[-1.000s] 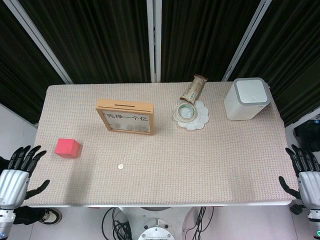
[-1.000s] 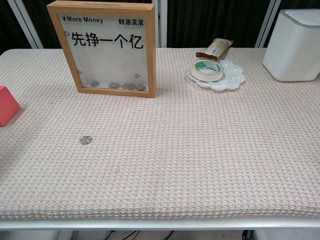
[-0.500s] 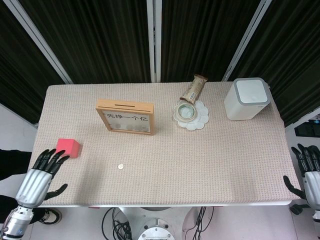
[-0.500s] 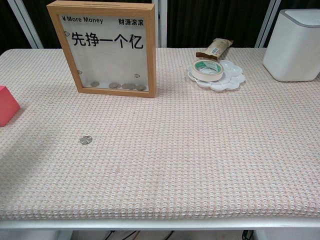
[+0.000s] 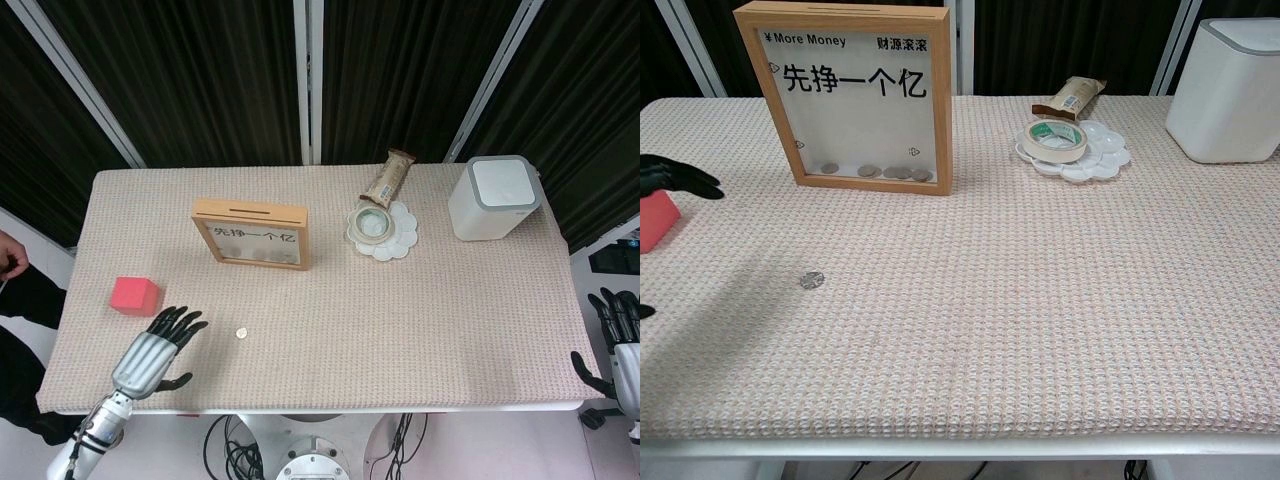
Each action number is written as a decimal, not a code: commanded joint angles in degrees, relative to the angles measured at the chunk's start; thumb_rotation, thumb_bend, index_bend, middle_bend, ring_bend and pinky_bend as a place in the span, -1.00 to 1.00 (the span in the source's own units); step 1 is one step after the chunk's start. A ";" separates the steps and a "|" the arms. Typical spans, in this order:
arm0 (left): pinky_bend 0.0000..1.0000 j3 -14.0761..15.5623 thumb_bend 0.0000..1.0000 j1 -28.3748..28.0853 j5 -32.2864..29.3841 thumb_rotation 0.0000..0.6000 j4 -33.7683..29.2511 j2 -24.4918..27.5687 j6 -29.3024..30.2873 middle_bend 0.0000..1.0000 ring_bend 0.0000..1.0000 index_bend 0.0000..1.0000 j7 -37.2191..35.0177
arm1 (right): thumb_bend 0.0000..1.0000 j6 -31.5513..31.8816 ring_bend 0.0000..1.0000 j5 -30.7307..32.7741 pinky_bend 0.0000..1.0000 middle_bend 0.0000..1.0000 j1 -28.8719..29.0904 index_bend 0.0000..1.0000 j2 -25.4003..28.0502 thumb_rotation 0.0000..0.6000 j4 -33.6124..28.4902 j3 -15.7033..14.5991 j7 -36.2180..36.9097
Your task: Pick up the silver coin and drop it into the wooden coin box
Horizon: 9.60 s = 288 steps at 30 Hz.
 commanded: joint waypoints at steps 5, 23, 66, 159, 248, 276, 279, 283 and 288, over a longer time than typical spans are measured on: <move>-0.83 -1.83 -0.61 -3.44 -3.13 1.00 3.71 -5.06 -3.90 -0.86 -1.00 -0.68 2.03 | -0.44 -0.91 -1.00 0.69 -1.00 -1.00 0.22 -1.00 -0.12 1.00 0.30 0.13 0.10; -0.83 -4.48 -0.58 -8.92 -10.25 1.00 11.60 -14.47 -8.77 -0.82 -1.00 -0.32 2.18 | -0.44 -1.07 -1.00 1.68 -1.00 -1.00 -0.35 -1.00 -0.24 1.00 1.67 0.24 1.66; -0.83 -2.94 -0.39 -11.14 -13.36 1.00 18.74 -20.07 -7.84 -0.76 -1.00 -0.20 -1.29 | -0.44 -2.06 -1.00 2.90 -1.00 -1.00 -0.49 -1.00 -0.34 1.00 3.97 0.82 4.24; -0.81 -2.86 -0.19 -9.67 -13.52 1.00 13.45 -16.25 -1.14 -0.61 -0.97 0.23 -2.76 | -0.44 -3.57 -1.00 4.20 -1.00 -1.00 -0.85 -1.00 -0.39 1.00 5.93 0.93 6.22; -0.81 -16.17 -0.21 -47.92 -56.14 1.00 7.90 7.60 -28.65 -0.54 -0.95 0.27 6.23 | -0.44 -8.33 -1.00 7.37 -1.00 -1.00 1.11 -1.00 -1.11 1.00 8.42 2.04 7.77; -0.78 -3.29 -0.51 -21.53 -19.69 1.00 -12.04 19.03 7.08 -0.59 -0.95 -0.62 3.91 | -0.43 -7.53 -1.00 6.75 -1.00 -1.00 0.78 -1.00 -0.49 1.00 7.86 1.92 8.05; -0.74 2.35 -0.51 -13.95 -13.08 1.00 -10.54 19.96 13.67 -0.61 -0.95 -0.66 2.60 | -0.37 -6.24 -1.00 5.34 -1.00 -1.00 0.74 -1.00 -1.28 1.00 8.83 1.75 8.46; -0.77 6.26 -0.52 -6.13 -8.91 1.00 -5.21 17.93 20.64 -0.63 -0.95 -0.66 4.57 | -0.35 -4.81 -1.00 4.09 -1.00 -1.00 0.68 -1.00 -2.54 1.00 9.91 1.61 7.86; -0.86 6.99 -0.53 -0.29 -11.01 1.00 1.24 15.02 22.50 -0.69 -0.95 -0.66 1.22 | -0.35 -6.56 -1.00 4.79 -1.00 -1.00 1.38 -1.00 -2.65 1.00 7.85 1.35 2.20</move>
